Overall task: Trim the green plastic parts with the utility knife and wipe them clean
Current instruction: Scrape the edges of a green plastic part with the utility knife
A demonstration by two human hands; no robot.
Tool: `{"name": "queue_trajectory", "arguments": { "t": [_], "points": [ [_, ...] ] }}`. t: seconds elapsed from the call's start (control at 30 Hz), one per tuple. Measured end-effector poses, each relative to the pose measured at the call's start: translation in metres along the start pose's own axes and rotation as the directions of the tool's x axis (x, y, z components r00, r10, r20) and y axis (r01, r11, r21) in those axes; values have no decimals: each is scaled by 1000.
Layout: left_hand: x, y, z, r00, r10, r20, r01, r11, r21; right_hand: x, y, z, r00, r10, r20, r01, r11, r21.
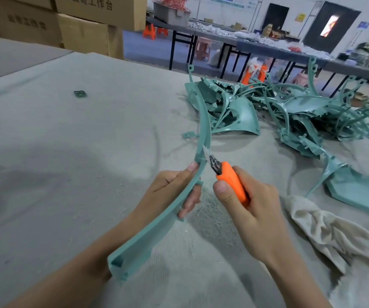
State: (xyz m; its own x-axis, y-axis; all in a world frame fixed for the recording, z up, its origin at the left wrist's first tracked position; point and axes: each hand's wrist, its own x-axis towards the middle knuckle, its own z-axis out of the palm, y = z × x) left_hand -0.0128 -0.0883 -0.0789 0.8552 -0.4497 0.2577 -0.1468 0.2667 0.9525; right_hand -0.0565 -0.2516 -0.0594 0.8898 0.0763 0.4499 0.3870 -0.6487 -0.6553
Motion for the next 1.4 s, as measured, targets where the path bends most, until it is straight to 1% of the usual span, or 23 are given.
{"name": "queue_trajectory", "arguments": {
  "t": [0.07,0.2,0.37,0.53,0.7,0.87,1.07,1.27,1.4],
  "points": [
    [0,-1,0,1000,-5,-6,5,1000,20,0,1,-1,1000,-2,18,2,1000,27],
    [0,-1,-6,1000,0,-9,0,1000,3,-3,0,-2,999,-18,42,16,999,43],
    [1,1,-8,1000,4,22,-5,1000,6,-1,-2,-1,1000,18,21,-18,1000,-1],
    [-2,-3,-5,997,-14,72,11,999,50,3,3,-6,999,30,-41,-31,1000,-6],
    [-2,-5,-5,998,-14,56,12,999,34,0,5,-9,1000,3,-4,-3,1000,12],
    [0,-7,-6,994,18,112,-24,999,46,3,7,-9,999,14,-39,-14,1000,5],
    [-5,-10,-1,982,29,186,-41,997,62,8,17,-17,993,8,-121,-10,1000,-13],
    [-4,-12,-3,977,38,211,-39,999,2,7,21,-20,996,-28,-83,32,998,46],
    [-4,-12,-2,969,47,244,-47,999,-9,7,20,-21,994,-30,-104,35,998,43]
  ]
}}
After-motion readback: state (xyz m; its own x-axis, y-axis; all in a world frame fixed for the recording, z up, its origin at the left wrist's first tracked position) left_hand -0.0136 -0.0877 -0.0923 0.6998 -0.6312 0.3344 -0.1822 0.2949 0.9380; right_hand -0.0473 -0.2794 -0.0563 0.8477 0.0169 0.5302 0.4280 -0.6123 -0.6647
